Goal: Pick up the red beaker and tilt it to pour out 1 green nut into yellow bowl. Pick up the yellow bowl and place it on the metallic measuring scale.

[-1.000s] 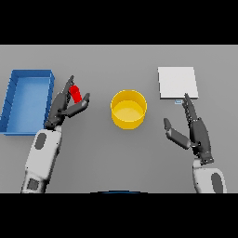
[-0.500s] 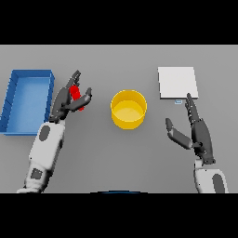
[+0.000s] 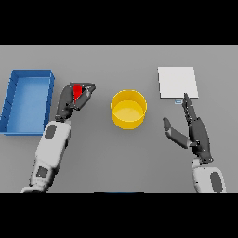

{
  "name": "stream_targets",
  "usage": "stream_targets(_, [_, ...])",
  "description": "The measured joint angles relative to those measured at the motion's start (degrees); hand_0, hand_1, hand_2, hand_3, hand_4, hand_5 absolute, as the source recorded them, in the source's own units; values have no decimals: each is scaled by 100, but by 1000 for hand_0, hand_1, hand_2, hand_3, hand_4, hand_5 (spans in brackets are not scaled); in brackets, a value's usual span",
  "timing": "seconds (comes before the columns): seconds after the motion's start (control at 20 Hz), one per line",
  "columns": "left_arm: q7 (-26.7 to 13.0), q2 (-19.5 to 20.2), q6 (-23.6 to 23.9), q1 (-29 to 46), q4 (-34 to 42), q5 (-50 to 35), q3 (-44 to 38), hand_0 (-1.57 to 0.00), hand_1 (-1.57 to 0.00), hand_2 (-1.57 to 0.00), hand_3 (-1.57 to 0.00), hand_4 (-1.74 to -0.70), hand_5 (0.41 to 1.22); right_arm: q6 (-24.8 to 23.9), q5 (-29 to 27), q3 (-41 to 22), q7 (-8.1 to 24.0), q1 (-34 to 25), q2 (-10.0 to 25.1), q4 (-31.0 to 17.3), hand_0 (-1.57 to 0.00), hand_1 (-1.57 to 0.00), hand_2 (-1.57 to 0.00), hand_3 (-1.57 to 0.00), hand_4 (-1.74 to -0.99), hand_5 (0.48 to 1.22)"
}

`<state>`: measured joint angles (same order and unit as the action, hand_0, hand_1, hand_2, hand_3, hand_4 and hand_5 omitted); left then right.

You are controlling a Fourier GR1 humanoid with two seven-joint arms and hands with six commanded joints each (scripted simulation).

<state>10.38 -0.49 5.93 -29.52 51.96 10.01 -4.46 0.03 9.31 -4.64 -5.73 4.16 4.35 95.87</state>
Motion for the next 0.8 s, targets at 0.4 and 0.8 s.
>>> stream_targets(0.4, [-67, 184, 203, -19, 750, -136, 253, -1546, -1546, -1547, -1547, -1716, 1097, -94, 223, -106, -76, -30, -17, 27, 1, 1, 1, 1, -1250, 672])
stream_targets(0.8, [-1198, 982, -288, -403, 1390, 963, 1578, -1563, -1563, -1563, -1563, -1733, 1115, -169, 400, -187, -18, 52, -4, 217, 1, 1, 1, 1, -1243, 700])
